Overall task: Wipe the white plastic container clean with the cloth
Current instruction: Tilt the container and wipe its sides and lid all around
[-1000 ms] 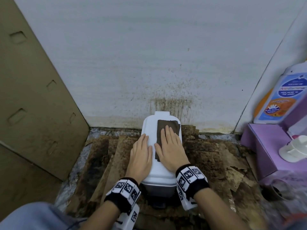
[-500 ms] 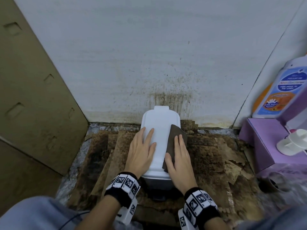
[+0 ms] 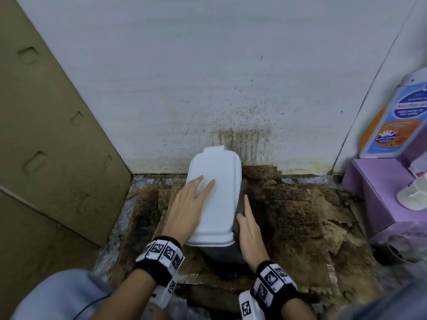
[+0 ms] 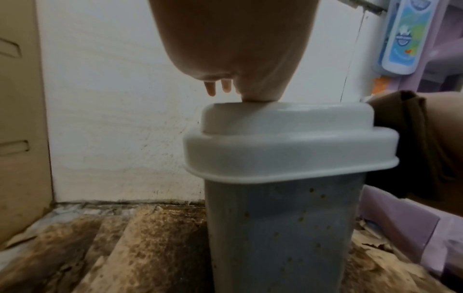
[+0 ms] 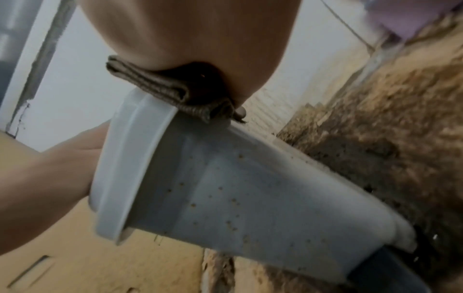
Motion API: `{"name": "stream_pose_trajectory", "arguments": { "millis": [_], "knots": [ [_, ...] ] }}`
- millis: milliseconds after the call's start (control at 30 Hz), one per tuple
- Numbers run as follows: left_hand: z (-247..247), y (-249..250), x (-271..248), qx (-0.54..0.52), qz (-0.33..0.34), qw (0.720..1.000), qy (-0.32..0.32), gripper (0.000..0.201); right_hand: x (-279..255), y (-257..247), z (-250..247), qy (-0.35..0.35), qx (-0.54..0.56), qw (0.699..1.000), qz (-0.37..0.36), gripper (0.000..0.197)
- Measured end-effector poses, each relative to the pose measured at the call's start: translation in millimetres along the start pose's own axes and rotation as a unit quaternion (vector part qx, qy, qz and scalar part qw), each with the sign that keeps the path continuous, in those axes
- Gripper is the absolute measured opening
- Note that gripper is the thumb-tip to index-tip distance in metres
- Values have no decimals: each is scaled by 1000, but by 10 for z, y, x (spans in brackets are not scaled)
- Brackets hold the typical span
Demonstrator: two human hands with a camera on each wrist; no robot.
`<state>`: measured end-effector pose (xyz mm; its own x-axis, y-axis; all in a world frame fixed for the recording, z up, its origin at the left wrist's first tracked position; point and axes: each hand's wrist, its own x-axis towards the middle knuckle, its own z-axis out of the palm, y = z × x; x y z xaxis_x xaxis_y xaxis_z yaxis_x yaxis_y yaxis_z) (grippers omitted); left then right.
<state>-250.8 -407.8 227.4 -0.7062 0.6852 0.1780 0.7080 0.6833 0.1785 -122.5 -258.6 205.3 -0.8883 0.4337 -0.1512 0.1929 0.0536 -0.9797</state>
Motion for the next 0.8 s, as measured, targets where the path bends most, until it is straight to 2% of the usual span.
{"name": "stream_pose_trajectory", "arguments": {
  "millis": [67,133,200,300,367,433,533,600,700,800],
  "knots": [
    [-45,-69,-8,11,23,1000,-9,101,10,3,134,-3,37,999,-5,54],
    [-71,-156,-12,-15,36,999,-14,93,43,-11,242,-3,69,998,-5,55],
    [-89,-235,-6,-66,28,997,-14,79,85,-3,332,-11,103,995,3,54],
    [-88,-291,22,-148,-4,989,24,45,166,82,453,-23,136,990,4,60],
    [-54,-252,33,-186,-43,981,42,37,207,111,548,-27,151,988,0,58],
    [4,-196,30,-197,-86,975,64,46,237,100,644,-22,171,985,2,51],
    [80,-160,16,-195,-137,968,83,62,272,108,754,-7,192,981,10,54],
    [93,-166,8,-181,-127,973,70,69,296,150,796,10,190,982,6,54],
    [96,-202,9,-165,-77,982,44,78,331,201,838,31,153,988,-11,50],
    [111,-249,32,-194,-76,978,4,85,389,276,842,34,133,990,-29,42]
  ]
}}
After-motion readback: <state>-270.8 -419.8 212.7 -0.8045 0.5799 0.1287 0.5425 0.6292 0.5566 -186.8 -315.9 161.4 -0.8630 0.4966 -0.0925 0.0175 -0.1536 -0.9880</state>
